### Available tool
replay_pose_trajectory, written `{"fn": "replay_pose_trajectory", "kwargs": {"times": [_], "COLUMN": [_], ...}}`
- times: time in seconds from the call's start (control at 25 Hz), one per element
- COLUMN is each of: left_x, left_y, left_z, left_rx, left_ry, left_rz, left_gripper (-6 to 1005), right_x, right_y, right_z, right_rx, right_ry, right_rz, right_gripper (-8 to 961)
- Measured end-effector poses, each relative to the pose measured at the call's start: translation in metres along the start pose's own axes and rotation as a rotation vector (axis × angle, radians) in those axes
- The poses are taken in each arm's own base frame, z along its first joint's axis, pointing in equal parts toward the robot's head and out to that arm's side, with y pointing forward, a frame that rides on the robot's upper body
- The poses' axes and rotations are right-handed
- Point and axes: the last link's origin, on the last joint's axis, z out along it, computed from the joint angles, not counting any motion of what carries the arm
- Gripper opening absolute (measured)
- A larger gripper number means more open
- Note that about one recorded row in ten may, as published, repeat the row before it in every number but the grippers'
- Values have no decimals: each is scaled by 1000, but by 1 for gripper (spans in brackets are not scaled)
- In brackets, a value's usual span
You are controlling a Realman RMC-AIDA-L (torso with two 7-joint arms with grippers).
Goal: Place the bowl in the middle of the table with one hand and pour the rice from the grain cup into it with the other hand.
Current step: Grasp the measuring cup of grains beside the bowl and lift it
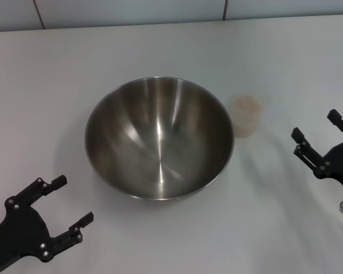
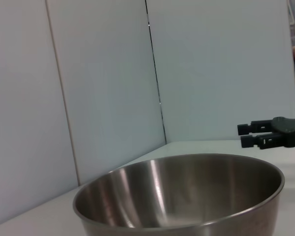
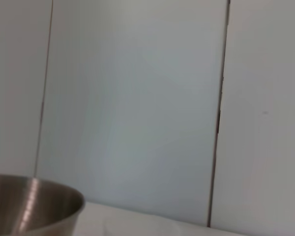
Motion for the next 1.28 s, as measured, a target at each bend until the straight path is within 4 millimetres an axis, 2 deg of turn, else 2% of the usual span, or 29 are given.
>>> {"fn": "replay_pose_trajectory", "kwargs": {"times": [0.12,0.32,0.84,1.28], "left_x": [0,0,-1,-3], "left_y": [0,0,2,3], "left_z": [2,2,1,-4], "left_rx": [-7,-9,-8,-5], "left_ry": [2,2,1,-10], "left_rz": [-2,-4,-18,-38], "left_gripper": [795,795,795,794], "right_x": [3,6,8,8], "right_y": [11,15,15,8], "right_z": [12,23,42,48], "right_rx": [-2,-14,-11,26], "right_ry": [23,47,85,97], "right_rz": [-42,-45,-38,-33], "right_gripper": [794,792,793,794]}}
